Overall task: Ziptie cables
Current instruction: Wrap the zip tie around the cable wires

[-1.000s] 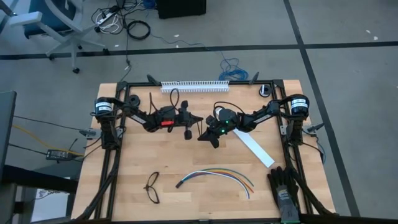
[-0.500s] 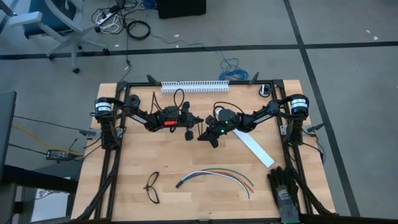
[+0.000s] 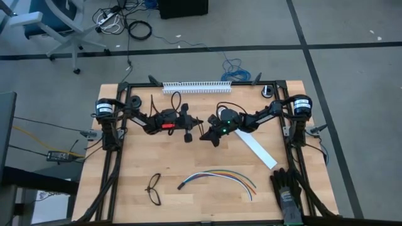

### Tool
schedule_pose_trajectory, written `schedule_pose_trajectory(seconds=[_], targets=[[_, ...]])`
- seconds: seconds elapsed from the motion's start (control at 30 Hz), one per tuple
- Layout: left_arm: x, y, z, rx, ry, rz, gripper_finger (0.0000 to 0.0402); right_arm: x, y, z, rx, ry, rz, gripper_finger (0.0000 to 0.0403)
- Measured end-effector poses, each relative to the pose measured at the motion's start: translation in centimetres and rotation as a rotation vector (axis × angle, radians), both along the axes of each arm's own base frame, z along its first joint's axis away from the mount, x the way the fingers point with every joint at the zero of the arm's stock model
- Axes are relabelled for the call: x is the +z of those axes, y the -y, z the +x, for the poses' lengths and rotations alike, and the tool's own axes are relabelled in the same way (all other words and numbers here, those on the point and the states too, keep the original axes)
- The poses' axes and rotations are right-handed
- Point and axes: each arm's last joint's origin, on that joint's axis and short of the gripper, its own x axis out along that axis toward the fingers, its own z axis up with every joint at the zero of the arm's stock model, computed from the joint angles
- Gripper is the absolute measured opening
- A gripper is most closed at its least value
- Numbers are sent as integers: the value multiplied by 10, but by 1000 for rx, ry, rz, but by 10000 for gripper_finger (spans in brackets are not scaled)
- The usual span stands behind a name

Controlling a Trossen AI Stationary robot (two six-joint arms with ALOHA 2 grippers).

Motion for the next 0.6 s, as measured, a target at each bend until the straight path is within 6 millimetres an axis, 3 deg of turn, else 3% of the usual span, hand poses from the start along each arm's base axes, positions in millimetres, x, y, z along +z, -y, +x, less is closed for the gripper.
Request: schedule_pose_trajectory(seconds=[0.3,0.6], targets=[[-5,20,2,58,-83,134,0,6,12,-1,24,45,79,0],[-5,21,2,114,-103,188,0,-5,3,-4,87,-77,116,0]])
